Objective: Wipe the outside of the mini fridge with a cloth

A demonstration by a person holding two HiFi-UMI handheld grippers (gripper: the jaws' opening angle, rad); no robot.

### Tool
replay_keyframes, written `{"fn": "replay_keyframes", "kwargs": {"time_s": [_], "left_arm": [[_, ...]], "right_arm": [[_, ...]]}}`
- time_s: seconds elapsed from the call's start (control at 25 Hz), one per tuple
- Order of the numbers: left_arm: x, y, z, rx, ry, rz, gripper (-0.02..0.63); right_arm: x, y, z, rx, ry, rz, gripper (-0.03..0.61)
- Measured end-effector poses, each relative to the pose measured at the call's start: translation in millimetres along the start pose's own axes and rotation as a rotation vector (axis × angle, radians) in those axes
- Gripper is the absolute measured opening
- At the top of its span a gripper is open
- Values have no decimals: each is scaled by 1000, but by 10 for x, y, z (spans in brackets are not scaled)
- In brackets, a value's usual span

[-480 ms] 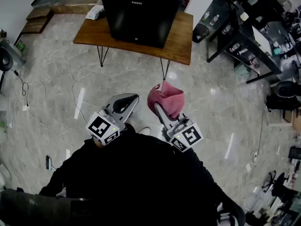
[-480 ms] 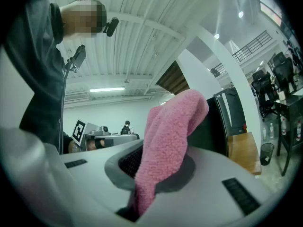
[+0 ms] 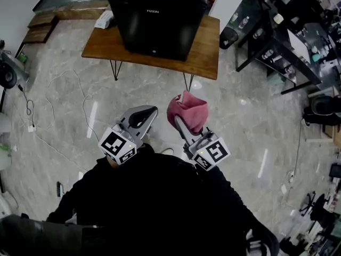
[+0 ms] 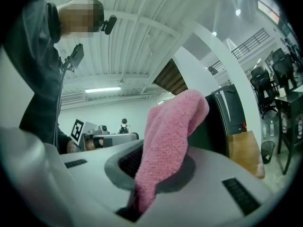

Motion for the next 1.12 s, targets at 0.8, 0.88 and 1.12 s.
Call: {"fn": "replay_keyframes", "kwargs": {"time_s": [0.8, 0.88, 1.12], "left_arm": [[1016, 2664, 1286, 79, -23, -13, 8], [1075, 3018, 1533, 113, -44, 8, 8], [1120, 3953, 2015, 170, -85, 77, 8]], "right_arm": [[2835, -1245, 1301, -311, 50, 50, 35], [3283, -1340, 1539, -355, 71, 70, 36], [4473, -1668, 2042, -538, 139, 71, 37]]}}
Point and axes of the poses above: the fingertips, and each gripper's own axes: x forward along the fingers, y to its left, z out of its top, the point moved 3 cm from there along -x, backward along the fingers, and after that the axes turned 10 degrees about -y, right-handed, at the moved point
